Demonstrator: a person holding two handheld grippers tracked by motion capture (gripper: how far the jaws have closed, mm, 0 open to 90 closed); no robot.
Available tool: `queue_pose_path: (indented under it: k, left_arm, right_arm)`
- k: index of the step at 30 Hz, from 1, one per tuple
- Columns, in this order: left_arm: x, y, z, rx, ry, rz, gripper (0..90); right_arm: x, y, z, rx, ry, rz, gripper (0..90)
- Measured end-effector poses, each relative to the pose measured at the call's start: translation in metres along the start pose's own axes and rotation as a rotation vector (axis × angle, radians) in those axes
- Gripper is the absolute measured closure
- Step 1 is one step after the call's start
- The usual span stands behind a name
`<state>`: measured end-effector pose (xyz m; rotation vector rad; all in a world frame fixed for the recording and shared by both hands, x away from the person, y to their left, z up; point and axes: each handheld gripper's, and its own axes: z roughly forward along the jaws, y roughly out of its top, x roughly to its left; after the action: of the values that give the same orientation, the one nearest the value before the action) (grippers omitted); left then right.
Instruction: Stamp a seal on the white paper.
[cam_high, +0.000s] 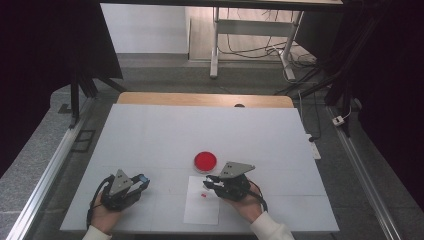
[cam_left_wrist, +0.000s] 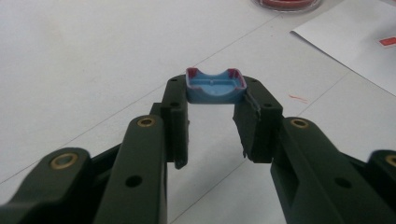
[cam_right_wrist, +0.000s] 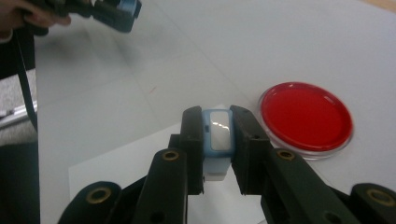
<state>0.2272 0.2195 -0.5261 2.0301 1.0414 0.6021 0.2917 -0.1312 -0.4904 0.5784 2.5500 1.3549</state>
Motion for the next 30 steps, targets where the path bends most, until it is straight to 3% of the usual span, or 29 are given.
queue_pose_path:
  k: [10, 22, 30]
  left_arm:
    - [0.0, 0.0, 0.001, 0.002, -0.001, 0.001, 65.5]
    - [0.001, -0.001, 0.001, 0.004, -0.005, -0.005, 65.5]
    - [0.001, -0.001, 0.001, 0.004, -0.003, -0.007, 65.5]
  right_arm:
    - [-0.015, 0.003, -0.022, -0.147, -0.017, 0.127, 74.9]
    - [-0.029, 0.008, -0.046, -0.239, -0.084, 0.14, 74.8]
    - [-0.033, 0.01, -0.055, -0.263, -0.103, 0.14, 74.9]
